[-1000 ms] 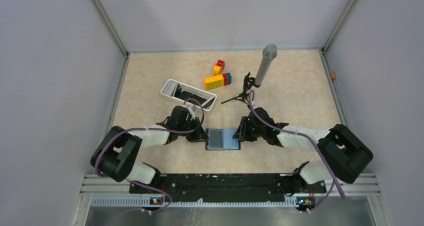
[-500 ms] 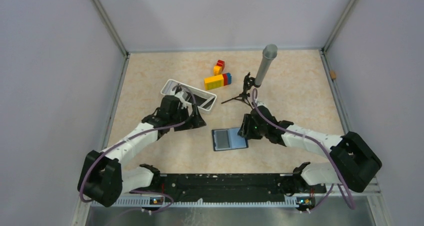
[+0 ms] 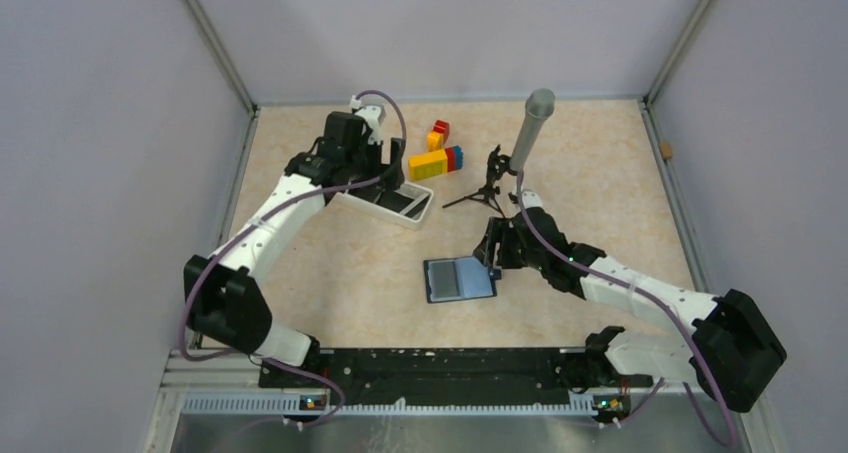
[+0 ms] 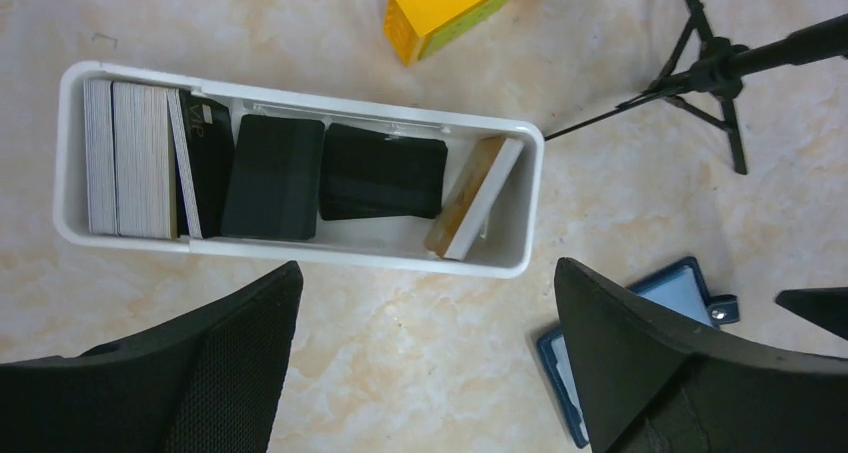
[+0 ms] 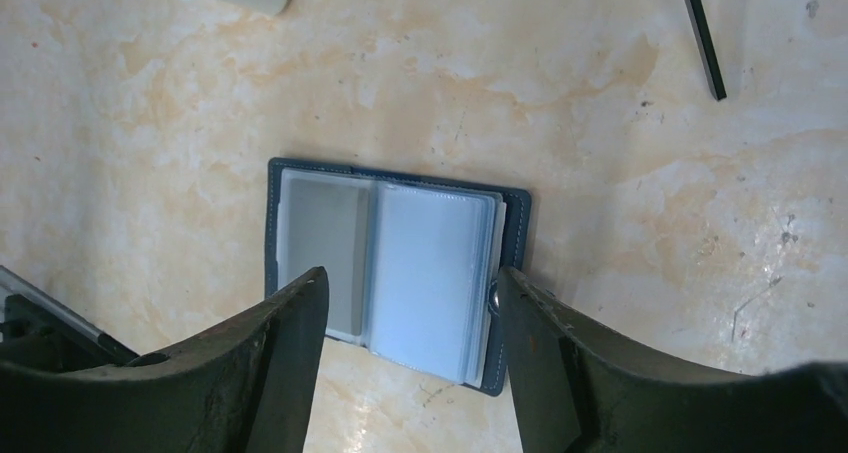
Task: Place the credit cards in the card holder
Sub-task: Pick up the credit card from the storage box.
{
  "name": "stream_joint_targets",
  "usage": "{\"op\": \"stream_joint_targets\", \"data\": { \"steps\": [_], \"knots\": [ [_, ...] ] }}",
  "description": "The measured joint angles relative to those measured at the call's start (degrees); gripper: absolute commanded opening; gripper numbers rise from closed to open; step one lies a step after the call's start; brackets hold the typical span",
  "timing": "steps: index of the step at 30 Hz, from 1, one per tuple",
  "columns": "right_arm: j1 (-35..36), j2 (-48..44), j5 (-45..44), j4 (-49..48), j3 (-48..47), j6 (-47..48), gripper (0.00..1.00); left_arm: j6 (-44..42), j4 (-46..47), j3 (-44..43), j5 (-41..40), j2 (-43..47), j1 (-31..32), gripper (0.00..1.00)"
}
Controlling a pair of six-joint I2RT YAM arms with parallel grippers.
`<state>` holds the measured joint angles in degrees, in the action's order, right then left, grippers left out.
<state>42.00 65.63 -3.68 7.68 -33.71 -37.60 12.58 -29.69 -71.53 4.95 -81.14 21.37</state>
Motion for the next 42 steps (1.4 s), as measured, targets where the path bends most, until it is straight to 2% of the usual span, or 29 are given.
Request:
{"op": "stream_joint_targets", "data": {
  "steps": [3,12,25,42],
  "knots": [
    [-0.02,-1.53,0.09,-2.32,1.22,0.13,0.64,-2.95,-1.62,-3.96,-0.79,-5.66,0.02,0.91],
    [-2.69,-3.39,2.93,-7.63,7.93,-0.15,0.63,-9.53,-2.54,-4.26,-3.17,-14.93,4.24,0.89],
    [-5.14,-6.64,6.78,-12.57,12.46,-2.05,0.63,-14.56,0.17,-4.13,-9.38,-20.22,6.88,0.83],
    [-7.45,-8.79,7.98,-13.97,14.6,-2.45,0.63,-16.02,2.21,-3.58,-10.01,-22.29,8.46,0.85]
  ]
}}
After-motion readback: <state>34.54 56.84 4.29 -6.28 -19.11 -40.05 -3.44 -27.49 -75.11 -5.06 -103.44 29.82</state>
